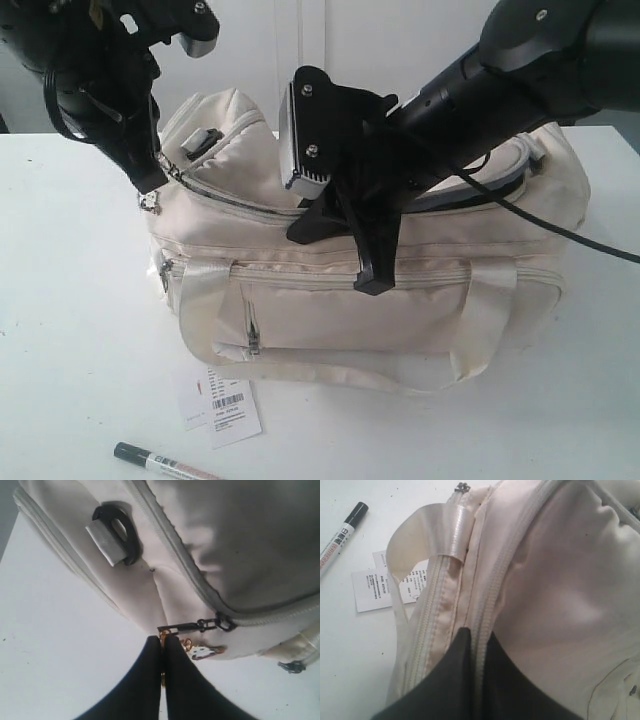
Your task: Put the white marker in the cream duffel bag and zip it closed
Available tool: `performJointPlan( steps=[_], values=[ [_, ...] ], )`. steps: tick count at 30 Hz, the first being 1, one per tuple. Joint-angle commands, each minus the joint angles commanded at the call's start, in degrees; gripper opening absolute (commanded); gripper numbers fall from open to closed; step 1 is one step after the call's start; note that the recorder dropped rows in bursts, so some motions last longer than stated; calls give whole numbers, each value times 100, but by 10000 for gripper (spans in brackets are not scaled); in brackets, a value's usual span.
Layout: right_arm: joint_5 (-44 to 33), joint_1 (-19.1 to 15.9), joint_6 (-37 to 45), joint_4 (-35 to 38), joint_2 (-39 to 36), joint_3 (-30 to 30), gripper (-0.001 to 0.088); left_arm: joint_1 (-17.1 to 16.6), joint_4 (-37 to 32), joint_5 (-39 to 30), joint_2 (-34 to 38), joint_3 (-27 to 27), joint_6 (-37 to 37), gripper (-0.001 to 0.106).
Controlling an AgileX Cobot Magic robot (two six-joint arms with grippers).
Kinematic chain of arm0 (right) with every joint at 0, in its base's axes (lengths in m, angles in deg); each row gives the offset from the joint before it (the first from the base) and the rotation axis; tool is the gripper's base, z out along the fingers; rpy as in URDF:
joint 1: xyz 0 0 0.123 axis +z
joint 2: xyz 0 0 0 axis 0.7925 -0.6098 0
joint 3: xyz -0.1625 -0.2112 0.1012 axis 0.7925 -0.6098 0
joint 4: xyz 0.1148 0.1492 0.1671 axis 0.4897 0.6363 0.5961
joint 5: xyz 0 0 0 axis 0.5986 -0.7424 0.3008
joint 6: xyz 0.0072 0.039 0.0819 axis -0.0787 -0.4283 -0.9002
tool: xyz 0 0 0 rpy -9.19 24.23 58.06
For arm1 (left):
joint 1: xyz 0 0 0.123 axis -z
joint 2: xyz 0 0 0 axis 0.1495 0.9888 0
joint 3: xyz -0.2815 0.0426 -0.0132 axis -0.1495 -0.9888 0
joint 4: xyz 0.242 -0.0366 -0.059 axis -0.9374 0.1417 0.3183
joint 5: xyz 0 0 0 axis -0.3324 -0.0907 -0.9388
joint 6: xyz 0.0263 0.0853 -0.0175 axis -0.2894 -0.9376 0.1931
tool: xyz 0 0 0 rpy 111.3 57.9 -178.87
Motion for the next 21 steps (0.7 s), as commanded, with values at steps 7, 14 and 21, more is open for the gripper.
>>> performJointPlan(
  steps=[7,14,21],
  values=[
    [-12,0,0,0,0,0,0,0,-81,210,11,0,0,0],
    [-12,0,0,0,0,0,0,0,-199,499,11,0,0,0],
    [-35,0,0,0,0,0,0,-120,-269,612,11,0,-50,0]
  ],
)
